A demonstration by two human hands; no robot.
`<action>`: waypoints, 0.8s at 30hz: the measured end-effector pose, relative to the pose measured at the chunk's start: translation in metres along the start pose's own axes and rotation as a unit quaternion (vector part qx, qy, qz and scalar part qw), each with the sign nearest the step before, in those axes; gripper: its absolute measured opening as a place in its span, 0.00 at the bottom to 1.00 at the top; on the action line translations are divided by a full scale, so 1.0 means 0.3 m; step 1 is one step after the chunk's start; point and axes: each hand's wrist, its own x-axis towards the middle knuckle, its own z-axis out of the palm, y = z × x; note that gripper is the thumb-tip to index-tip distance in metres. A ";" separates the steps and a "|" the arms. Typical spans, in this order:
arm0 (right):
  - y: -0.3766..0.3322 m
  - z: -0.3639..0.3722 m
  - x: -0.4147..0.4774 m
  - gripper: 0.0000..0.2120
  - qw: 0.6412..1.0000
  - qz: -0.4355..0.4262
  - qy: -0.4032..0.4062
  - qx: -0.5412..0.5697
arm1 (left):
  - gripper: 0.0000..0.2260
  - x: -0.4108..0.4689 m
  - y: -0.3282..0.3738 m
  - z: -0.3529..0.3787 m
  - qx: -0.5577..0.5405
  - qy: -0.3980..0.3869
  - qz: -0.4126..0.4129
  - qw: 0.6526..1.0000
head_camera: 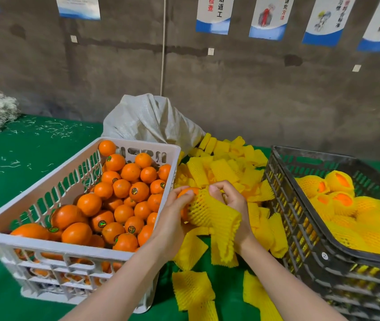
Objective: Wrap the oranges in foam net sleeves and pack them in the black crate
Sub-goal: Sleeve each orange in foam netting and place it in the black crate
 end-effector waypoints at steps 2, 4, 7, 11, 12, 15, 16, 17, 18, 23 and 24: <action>0.006 -0.007 -0.002 0.13 1.000 0.004 0.019 -0.012 | 0.25 -0.007 -0.002 -0.009 0.051 -0.048 0.004 0.998; 0.011 -0.010 -0.011 0.13 0.999 0.012 0.034 -0.025 | 0.30 -0.006 -0.004 -0.014 0.089 -0.065 0.028 0.994; 0.015 -0.002 -0.031 0.12 0.996 0.020 0.079 -0.044 | 0.28 0.002 -0.023 0.012 0.101 -0.015 0.082 0.991; 0.006 0.032 -0.047 0.07 0.985 0.010 0.158 -0.073 | 0.19 0.007 -0.066 0.092 0.071 0.029 0.145 0.987; 0.005 0.040 -0.053 0.07 0.983 0.003 0.165 -0.082 | 0.16 0.017 -0.069 0.106 0.102 0.044 0.164 0.980; 0.013 0.041 -0.072 0.10 0.980 -0.032 0.162 -0.109 | 0.10 0.053 -0.067 0.116 0.161 0.083 0.170 0.969; 0.016 0.035 -0.075 0.12 0.980 -0.050 0.152 -0.121 | 0.12 0.059 -0.068 0.114 0.169 0.089 0.169 0.967; 0.017 0.023 -0.074 0.13 0.980 -0.064 0.139 -0.129 | 0.14 0.063 -0.069 0.108 0.167 0.087 0.172 0.967; 0.016 0.010 -0.069 0.11 0.981 -0.067 0.130 -0.127 | 0.16 0.064 -0.072 0.102 0.146 0.075 0.170 0.972; 0.002 -0.058 -0.021 0.07 0.992 -0.028 0.105 -0.066 | 0.23 0.071 -0.072 0.091 0.025 -0.028 0.069 0.997; -0.004 -0.069 -0.010 0.08 0.994 -0.016 0.091 -0.051 | 0.23 0.077 -0.071 0.087 0.026 -0.049 0.056 0.997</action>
